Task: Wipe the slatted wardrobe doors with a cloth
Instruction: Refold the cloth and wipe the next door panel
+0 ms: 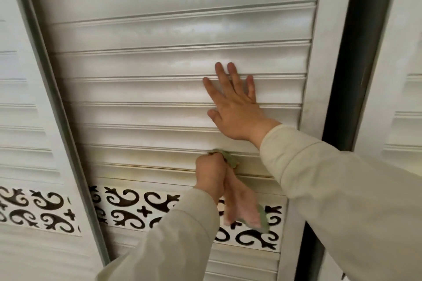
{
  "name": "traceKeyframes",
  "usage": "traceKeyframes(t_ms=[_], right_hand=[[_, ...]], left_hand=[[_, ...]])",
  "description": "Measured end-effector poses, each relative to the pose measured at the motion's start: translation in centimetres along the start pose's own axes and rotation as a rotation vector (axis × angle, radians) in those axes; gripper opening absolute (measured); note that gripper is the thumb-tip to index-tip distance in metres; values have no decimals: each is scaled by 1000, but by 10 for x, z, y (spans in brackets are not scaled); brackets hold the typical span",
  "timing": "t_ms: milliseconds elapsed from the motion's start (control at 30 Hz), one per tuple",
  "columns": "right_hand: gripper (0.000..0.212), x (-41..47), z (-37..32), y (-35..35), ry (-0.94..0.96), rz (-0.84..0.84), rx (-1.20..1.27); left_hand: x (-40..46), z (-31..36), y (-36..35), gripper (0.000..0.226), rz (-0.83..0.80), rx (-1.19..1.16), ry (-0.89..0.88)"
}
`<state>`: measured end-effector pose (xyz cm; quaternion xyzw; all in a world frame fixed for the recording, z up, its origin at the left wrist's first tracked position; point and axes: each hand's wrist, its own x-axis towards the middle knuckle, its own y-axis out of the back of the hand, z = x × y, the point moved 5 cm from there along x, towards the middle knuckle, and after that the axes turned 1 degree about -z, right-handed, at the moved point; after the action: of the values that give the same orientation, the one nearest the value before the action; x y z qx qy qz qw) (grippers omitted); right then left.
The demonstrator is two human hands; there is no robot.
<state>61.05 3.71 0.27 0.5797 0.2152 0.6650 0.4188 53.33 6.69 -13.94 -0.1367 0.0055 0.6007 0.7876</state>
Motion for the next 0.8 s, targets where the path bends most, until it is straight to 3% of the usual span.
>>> traceKeyframes(t_ms=[133, 233, 367, 433, 533, 633, 800], right_hand=[[70, -23, 17, 17, 4, 217, 157], [65, -54, 54, 26, -238, 445, 126], [70, -90, 96, 30, -526, 637, 149], [79, -97, 111, 16, -586, 595, 531], [76, -98, 116, -18, -728, 307, 1205], [57, -98, 114, -29, -752, 246, 1286], [42, -94, 114, -32, -705, 213, 1310]], left_hand=[[5, 11, 32, 21, 165, 32, -81], [21, 16, 68, 20, 285, -44, -71], [28, 1, 75, 23, 202, -263, 71], [26, -7, 65, 10, 126, -298, 89], [20, -15, 40, 13, 81, -256, 75], [12, -16, 16, 21, 80, -207, 15], [-24, -30, -53, 21, -207, -58, -2]])
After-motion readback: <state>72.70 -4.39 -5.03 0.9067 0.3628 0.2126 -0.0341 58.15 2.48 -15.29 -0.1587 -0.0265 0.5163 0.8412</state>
